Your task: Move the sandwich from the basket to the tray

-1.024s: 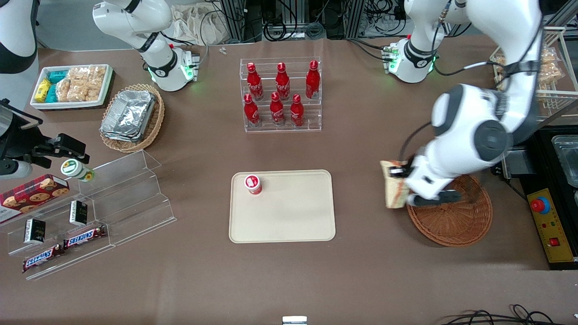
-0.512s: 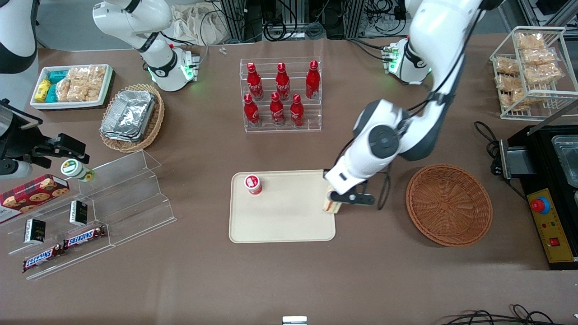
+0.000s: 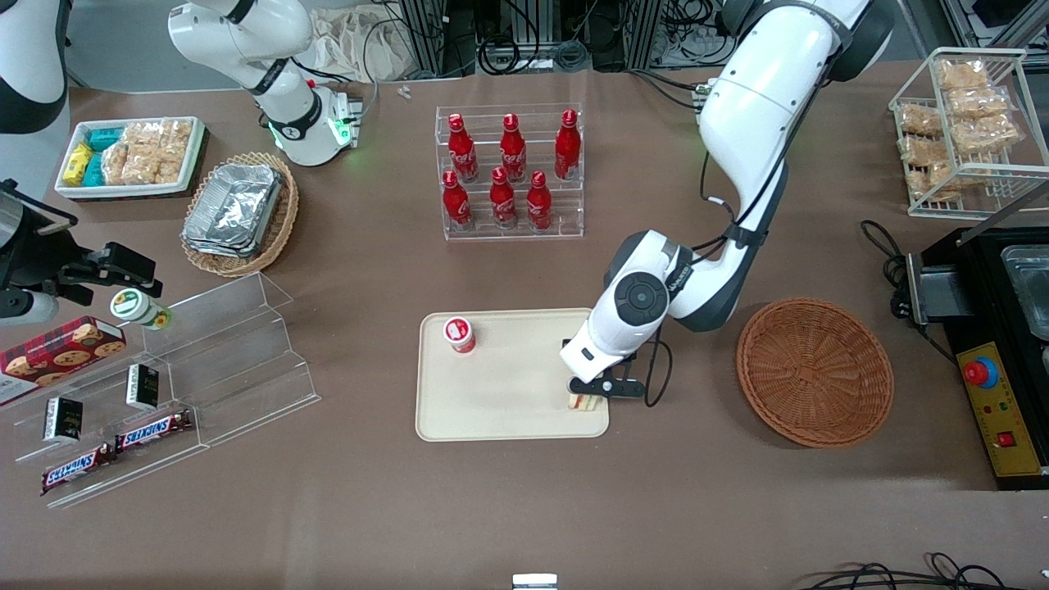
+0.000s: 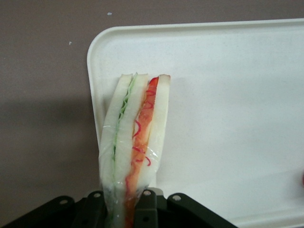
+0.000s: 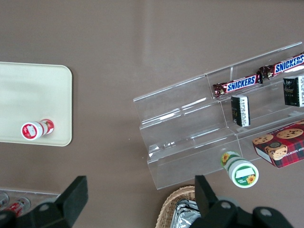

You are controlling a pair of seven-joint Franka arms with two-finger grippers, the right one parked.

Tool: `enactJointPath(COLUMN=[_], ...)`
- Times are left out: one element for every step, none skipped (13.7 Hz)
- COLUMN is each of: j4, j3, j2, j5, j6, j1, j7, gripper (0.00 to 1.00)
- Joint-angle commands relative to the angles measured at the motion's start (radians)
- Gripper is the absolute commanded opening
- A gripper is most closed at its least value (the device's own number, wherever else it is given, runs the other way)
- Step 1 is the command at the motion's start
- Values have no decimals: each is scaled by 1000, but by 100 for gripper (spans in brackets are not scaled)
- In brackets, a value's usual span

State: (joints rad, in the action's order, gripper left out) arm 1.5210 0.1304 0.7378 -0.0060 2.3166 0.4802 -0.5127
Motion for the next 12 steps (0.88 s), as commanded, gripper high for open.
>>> enactJointPath(j4=[-32,-30,-25,-21,-24,-25,-25,-25,-25,-25,-25,-25], j3=[-12,-12,-14,-12,-14,-14,-9,-11,-12,-12,-11,-14], j2=[17,3,-36,-91,-156,-220,-275,-323,-363,-400,-438,-475], j5=[61,66,64,63,51,46,44,43,43,41,31,3], j6=[7,3,-11,-54,-148,-245,-322,-388,-452,-515,-573,-623], j1=[20,18,17,8,2,-18,-49,-63,-80,-110,-142,-178], j7=[-85,-108,-118,-118,-113,-103,-99,-92,-69,-28,24,84], gripper=[100,100,100,100,100,100,100,100,100,100,100,100])
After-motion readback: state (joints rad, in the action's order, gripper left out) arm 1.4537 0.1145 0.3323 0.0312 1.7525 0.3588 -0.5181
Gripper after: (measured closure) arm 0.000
